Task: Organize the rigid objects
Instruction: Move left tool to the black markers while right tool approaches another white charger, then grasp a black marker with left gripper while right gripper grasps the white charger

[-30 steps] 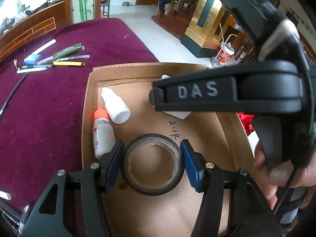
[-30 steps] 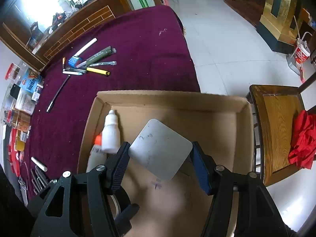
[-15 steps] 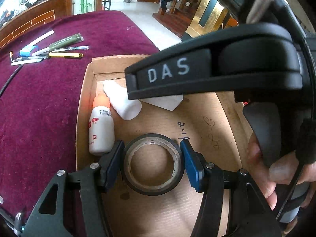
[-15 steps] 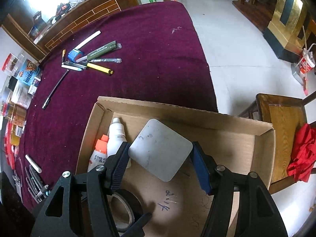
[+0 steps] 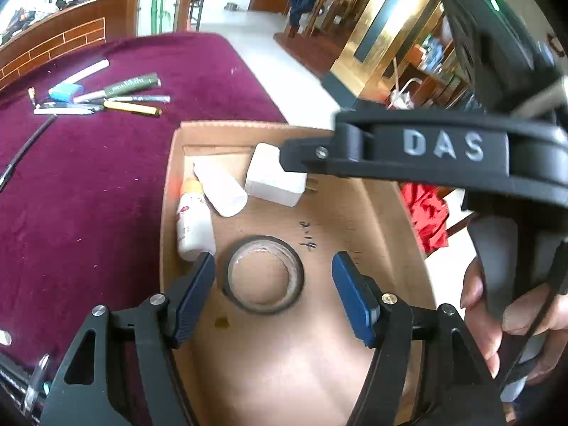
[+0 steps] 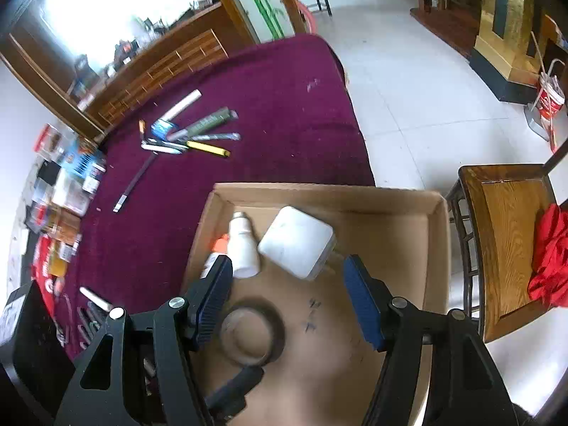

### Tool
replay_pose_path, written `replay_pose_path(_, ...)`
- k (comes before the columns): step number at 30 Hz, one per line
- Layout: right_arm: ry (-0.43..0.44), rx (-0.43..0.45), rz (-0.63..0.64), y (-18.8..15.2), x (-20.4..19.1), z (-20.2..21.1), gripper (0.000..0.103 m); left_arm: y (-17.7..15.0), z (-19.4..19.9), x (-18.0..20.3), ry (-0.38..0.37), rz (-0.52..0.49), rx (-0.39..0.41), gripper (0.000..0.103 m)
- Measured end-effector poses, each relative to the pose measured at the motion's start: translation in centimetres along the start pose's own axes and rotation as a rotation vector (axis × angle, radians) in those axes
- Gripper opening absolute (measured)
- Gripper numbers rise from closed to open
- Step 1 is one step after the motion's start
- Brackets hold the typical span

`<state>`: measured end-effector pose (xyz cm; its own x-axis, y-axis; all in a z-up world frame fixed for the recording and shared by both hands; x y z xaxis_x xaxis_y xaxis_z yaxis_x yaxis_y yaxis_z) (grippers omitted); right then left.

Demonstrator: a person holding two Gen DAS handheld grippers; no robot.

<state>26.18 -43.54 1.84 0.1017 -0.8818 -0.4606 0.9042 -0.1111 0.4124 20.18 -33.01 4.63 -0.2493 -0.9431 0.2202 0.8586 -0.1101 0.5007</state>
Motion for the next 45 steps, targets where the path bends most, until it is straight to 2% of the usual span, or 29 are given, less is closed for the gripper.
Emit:
replay_pose_path(7, 0.092, 0.039, -0.031, -3.3, -3.5, 2.6, 0.060, -2.0, 5.1, -2.3, -0.053, 0.043, 0.039, 0.067)
replay_pose_path(13, 0.172, 0.004, 0.004, -7.0, -8.4, 2.4, 0.060, -5.7, 9.8, -7.6, -0.039, 0.088, 0.077, 0.067)
replay_pose_path(16, 0.201, -0.045, 0.047, -9.5, -11.4, 1.2, 0.060, -8.8, 12.4, -11.6, 0.024, 0.127, 0.124, 0.067)
replay_pose_path(18, 0.220, -0.094, 0.077, -11.3, -13.5, -0.3, 0.060, -11.3, 13.9, -14.7, 0.073, 0.164, 0.127, 0.067)
replay_pose_path(23, 0.219, -0.188, 0.146, -14.8, -17.4, -4.2, 0.060, -17.4, 16.0, -21.6, 0.122, 0.292, 0.082, 0.068)
replay_pose_path(27, 0.198, -0.216, 0.179, -15.4, -19.1, -7.1, 0.060, -20.1, 16.7, -24.6, 0.129, 0.358, 0.051, 0.068)
replay_pose_path(31, 0.154, -0.222, 0.188, -15.2, -19.2, -9.8, 0.060, -21.2, 18.2, -25.5, 0.147, 0.316, 0.063, 0.068)
replay_pose_path(33, 0.175, -0.245, 0.158, -15.6, -19.0, -10.6, 0.060, -21.4, 18.7, -25.9, 0.153, 0.284, 0.073, 0.068)
replay_pose_path(35, 0.194, -0.276, 0.120, -16.6, -18.9, -10.8, 0.062, -21.6, 19.1, -26.1, 0.154, 0.253, 0.070, 0.068)
replay_pose_path(38, 0.201, -0.320, 0.179, -19.3, -20.5, -10.4, 0.062, -21.9, 19.2, -26.7, 0.147, 0.202, 0.061, 0.068)
replay_pose_path(42, 0.089, -0.315, 0.279, -21.1, -22.1, -10.1, 0.062, -22.0, 18.9, -27.0, 0.134, 0.116, 0.035, 0.068)
replay_pose_path(45, 0.070, -0.277, 0.249, -20.1, -22.2, -9.8, 0.062, -21.5, 18.4, -27.1, 0.127, 0.041, 0.017, 0.068)
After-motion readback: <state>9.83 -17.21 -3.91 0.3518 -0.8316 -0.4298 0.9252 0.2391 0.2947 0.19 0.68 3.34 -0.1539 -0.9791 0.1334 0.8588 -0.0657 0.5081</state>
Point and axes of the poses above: each gripper's, at about its wrist camera, not at the fingertips, and z roughly against the way its jaws point, x to its right, y to its top, the point moved 4 cm from there along -z, roughly the way its jaws point, and after that the axes turned 6 degrees about y, right-handed, at the moved point
